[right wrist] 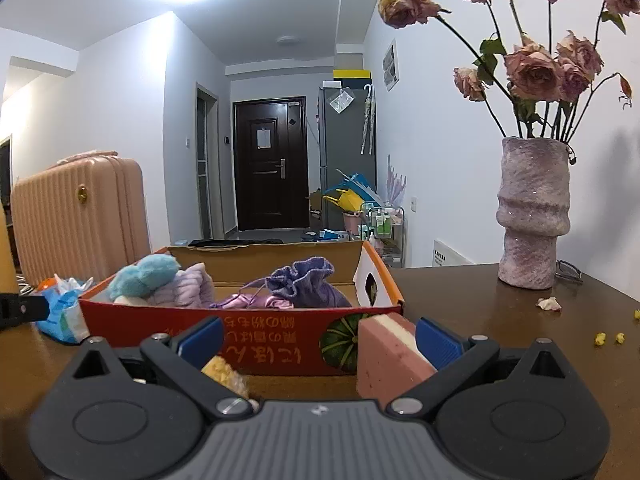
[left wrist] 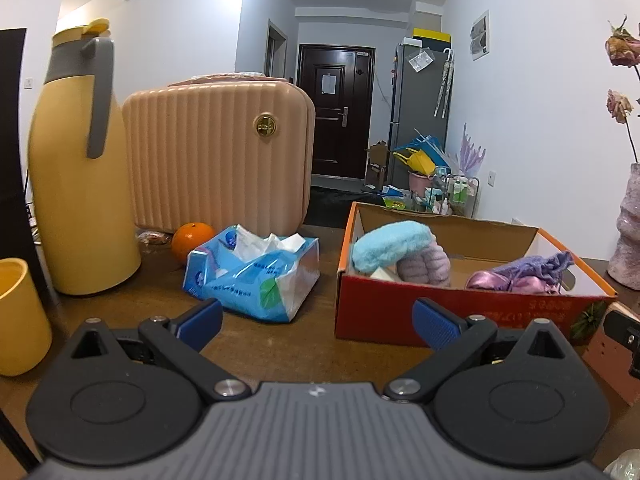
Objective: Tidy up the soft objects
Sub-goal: 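Move the left gripper toward the blue tissue pack while the right approaches the clear bag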
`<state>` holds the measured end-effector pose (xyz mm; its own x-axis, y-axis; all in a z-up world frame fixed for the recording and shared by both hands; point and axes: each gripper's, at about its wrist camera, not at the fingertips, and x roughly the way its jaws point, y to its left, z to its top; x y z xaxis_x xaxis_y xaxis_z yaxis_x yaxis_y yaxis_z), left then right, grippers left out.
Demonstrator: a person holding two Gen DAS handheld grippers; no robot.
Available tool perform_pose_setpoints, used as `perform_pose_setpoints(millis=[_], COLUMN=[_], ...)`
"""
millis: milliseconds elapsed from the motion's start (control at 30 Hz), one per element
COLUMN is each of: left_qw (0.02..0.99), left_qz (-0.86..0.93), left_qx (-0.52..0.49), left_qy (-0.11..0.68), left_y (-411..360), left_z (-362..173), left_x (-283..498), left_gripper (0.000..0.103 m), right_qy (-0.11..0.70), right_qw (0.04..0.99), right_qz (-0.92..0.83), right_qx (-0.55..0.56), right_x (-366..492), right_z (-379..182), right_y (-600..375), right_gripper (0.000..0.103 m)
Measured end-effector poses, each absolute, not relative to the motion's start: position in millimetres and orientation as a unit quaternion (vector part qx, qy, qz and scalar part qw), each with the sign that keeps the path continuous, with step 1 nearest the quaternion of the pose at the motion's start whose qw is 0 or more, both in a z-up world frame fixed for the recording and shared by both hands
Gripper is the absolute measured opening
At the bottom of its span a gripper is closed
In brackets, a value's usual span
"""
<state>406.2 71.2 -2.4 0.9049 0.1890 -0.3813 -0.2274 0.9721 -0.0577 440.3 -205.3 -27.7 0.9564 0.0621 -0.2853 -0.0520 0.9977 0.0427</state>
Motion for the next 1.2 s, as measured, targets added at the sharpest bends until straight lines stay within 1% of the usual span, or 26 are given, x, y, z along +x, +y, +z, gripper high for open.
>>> perform_pose_setpoints(millis=[767, 1200], left_qw=[0.977, 0.977], left_qz=[0.083, 0.069], left_qx=[-0.047, -0.051], left_qy=[0.191, 0.197], left_y=[61.7, 60.8], left_z=[-2.0, -3.6], left_x=[328.2, 298.9], left_gripper=[0.103, 0.103], right_qy=[0.121, 0.118], right_qw=[0.991, 0.991], right_qz=[0.049, 0.056], right_qx=[0.020, 0.011], right_x=[360.9, 324.1], right_z=[-21.4, -22.2], right_y=[-218.8, -220.7], right_gripper=[0.103, 0.103])
